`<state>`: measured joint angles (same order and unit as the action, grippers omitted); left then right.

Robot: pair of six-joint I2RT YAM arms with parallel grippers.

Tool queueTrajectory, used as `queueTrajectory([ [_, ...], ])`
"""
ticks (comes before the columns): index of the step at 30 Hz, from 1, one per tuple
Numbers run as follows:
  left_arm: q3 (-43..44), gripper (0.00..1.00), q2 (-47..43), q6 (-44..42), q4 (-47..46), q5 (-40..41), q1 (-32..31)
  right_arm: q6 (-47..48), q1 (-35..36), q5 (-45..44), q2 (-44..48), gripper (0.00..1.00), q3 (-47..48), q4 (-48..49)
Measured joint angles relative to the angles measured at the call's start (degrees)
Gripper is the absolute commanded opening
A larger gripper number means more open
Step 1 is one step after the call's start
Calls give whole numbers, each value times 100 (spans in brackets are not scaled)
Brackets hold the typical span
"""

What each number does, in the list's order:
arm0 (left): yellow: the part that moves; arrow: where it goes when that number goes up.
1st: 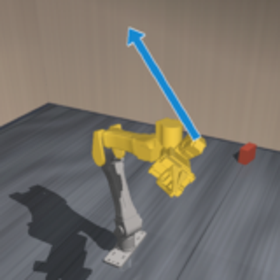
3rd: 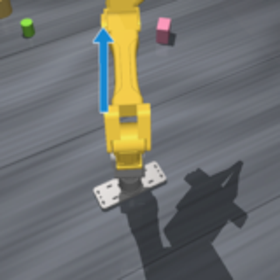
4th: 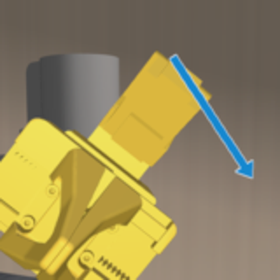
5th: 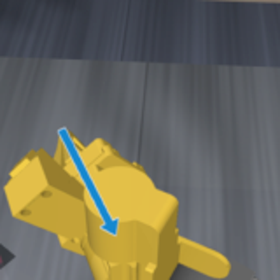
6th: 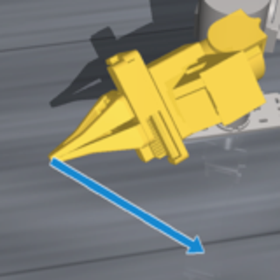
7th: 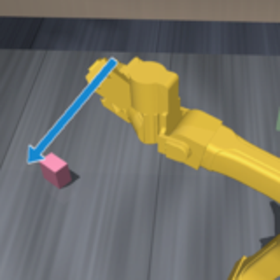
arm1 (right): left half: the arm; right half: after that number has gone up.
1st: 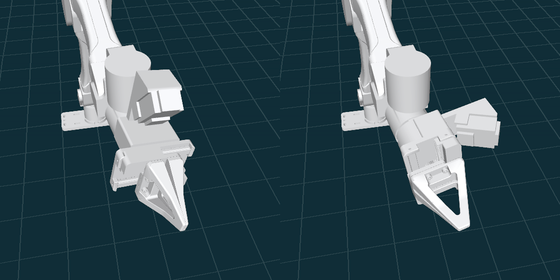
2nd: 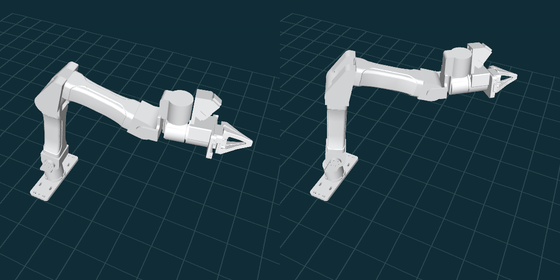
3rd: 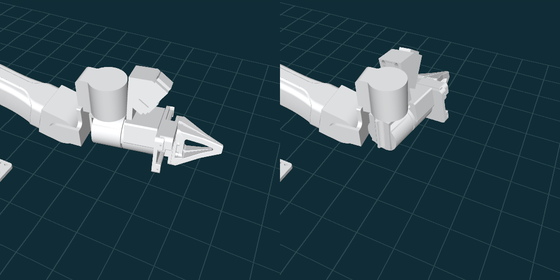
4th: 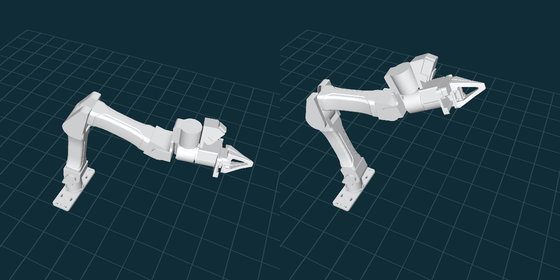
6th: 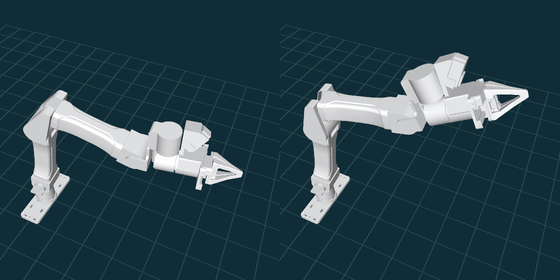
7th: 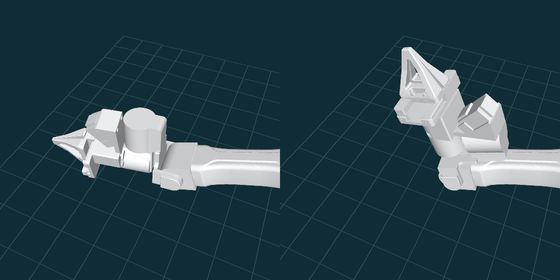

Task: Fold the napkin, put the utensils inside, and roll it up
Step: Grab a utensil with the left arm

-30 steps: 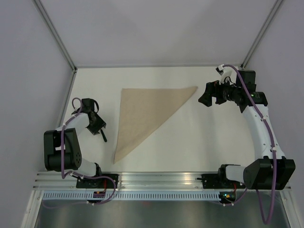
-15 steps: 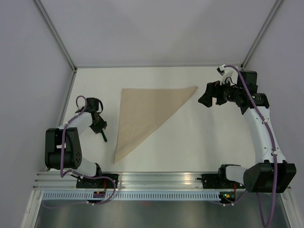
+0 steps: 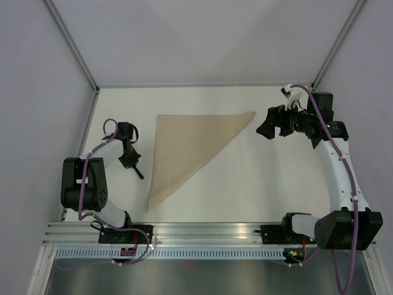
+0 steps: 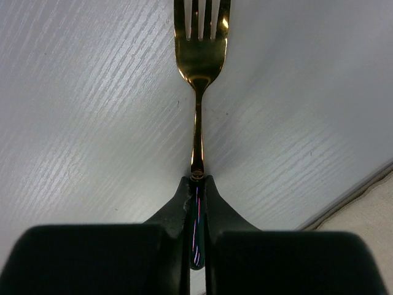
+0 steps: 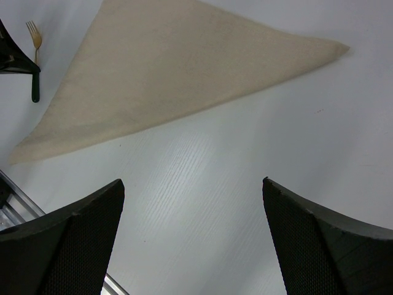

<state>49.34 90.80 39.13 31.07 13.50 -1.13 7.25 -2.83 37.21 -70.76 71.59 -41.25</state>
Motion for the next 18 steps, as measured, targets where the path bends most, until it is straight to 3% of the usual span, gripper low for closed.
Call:
queueTrajectory([
  [8,258,2,11,-382,321,-87,-2,2,-13,4,0,98,-4,-9],
  [15,1292,2,-289,-1362,564,-498,-55,7,-22,-33,-11,98,-94,4],
  [18,1690,2,-496,-1869,557,-566,-396,7,-33,-98,-59,98,-96,11],
])
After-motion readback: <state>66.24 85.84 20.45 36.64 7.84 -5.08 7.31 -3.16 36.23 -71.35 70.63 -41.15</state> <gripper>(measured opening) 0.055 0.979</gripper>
